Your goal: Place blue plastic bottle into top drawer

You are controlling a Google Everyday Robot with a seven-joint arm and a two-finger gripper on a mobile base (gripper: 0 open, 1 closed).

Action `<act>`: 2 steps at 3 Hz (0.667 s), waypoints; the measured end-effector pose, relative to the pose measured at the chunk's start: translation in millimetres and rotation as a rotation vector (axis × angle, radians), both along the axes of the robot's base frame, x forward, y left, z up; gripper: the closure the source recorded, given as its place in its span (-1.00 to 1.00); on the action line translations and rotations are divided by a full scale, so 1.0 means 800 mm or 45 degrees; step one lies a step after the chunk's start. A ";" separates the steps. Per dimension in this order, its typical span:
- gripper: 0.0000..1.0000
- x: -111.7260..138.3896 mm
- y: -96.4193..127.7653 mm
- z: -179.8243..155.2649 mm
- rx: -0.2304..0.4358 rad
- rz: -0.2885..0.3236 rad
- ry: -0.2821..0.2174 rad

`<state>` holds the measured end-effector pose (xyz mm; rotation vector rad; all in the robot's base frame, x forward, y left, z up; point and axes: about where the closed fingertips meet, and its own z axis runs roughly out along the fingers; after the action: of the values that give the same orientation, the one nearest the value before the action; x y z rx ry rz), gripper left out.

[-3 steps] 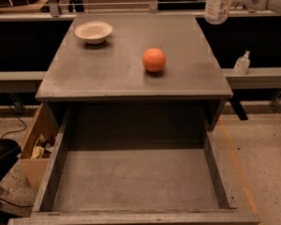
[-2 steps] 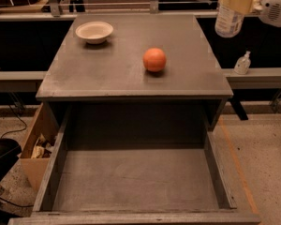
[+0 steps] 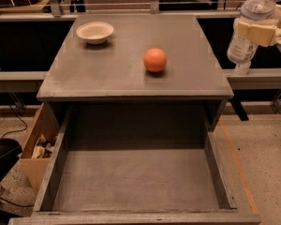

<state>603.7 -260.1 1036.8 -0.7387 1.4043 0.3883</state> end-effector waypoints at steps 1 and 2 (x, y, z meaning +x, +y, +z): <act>1.00 0.000 0.000 0.000 0.000 0.000 0.000; 1.00 -0.010 0.009 -0.018 0.035 0.032 0.014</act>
Offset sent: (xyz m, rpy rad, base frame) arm -0.0195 0.0098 -0.0365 0.0675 0.0293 0.0493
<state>596.0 -252.9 1022.4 -0.7335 1.3988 0.4313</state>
